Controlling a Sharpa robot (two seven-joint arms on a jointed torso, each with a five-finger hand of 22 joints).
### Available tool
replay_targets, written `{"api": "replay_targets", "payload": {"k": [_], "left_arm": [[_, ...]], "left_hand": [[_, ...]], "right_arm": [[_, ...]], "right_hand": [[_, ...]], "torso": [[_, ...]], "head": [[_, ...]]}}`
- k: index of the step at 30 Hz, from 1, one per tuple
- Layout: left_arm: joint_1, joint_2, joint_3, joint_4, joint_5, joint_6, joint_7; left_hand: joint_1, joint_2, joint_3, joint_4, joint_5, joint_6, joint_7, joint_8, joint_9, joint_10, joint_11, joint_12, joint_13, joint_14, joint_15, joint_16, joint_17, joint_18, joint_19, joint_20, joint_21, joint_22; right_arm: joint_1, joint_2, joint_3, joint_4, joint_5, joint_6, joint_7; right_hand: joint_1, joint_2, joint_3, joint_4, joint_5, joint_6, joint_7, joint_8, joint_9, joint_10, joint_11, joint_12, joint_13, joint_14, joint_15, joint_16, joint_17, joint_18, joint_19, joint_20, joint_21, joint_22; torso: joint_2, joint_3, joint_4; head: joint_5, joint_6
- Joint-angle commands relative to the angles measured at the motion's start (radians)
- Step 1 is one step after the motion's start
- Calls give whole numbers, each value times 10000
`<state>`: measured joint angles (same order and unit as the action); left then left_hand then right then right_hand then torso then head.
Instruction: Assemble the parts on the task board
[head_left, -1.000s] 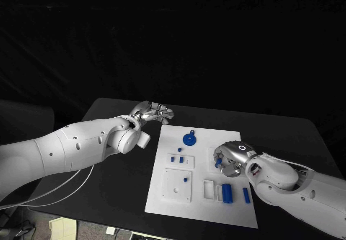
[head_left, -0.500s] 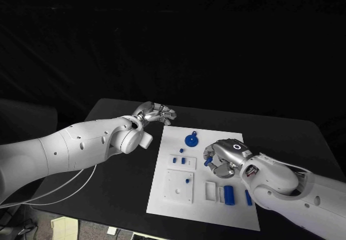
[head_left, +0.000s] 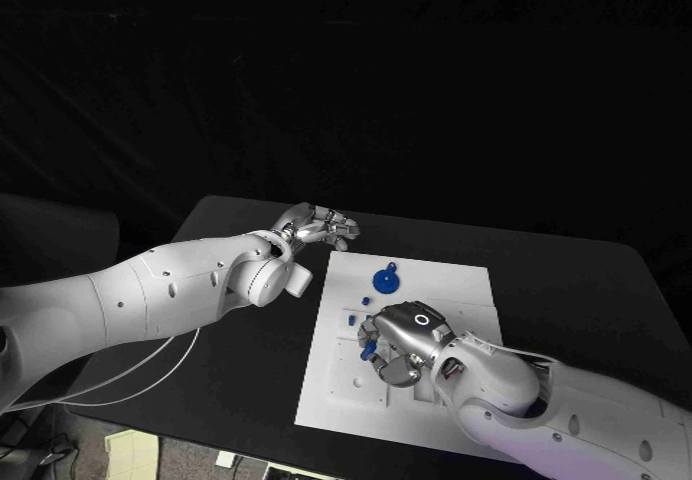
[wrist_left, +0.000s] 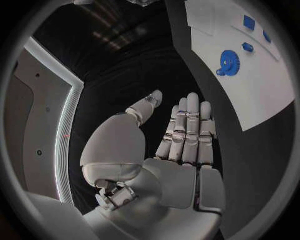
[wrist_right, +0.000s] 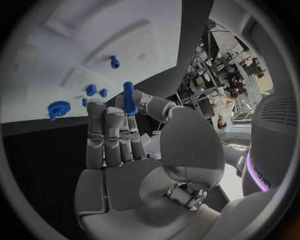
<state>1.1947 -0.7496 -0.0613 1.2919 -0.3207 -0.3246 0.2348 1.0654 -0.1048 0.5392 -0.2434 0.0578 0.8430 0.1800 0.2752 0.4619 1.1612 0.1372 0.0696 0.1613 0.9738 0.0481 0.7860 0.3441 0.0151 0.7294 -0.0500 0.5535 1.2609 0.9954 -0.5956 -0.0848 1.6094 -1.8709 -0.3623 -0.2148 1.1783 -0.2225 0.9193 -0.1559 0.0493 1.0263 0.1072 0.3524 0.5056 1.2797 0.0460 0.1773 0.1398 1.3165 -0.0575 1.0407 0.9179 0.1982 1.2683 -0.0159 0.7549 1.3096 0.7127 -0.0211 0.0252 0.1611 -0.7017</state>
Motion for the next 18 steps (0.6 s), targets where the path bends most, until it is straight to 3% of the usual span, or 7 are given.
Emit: {"api": "replay_targets", "payload": {"k": [1,10,18], "left_arm": [[18,49,8,26,41,95,77],[19,118,8,36,44,110,62],[18,172,7,15,48,117,54]], "left_hand": [[-44,45,-16,33,-38,-85,-4,22,-12,-49,-10,2,-11,85,12,-58,16,25,41,3,-44,14],[-44,42,-17,34,-38,-85,-4,24,-12,-48,-10,3,-12,84,13,-65,23,25,40,3,-51,17],[-47,43,-17,39,-38,-88,-2,24,-13,-52,-9,2,-14,84,14,-72,31,23,40,4,-58,20]], "right_arm": [[-49,167,-128,-100,-237,70,204],[-182,532,-268,-451,-161,305,233],[-195,684,-427,-604,-230,490,196]], "right_hand": [[1,23,46,-3,-6,76,15,60,13,330,-25,32,12,-20,-112,53,9,636,11,-73,65,198],[1,39,78,1,-6,70,18,52,11,327,-24,19,18,-22,-111,51,5,636,4,-77,69,195],[-1,46,91,-6,-6,64,20,46,9,323,-22,9,21,-26,-109,49,3,636,-3,-79,72,195]], "torso": [[2,-7,8],[6,2,-6],[7,4,-15]], "head": [[59,-24],[162,-132],[133,-194]]}}
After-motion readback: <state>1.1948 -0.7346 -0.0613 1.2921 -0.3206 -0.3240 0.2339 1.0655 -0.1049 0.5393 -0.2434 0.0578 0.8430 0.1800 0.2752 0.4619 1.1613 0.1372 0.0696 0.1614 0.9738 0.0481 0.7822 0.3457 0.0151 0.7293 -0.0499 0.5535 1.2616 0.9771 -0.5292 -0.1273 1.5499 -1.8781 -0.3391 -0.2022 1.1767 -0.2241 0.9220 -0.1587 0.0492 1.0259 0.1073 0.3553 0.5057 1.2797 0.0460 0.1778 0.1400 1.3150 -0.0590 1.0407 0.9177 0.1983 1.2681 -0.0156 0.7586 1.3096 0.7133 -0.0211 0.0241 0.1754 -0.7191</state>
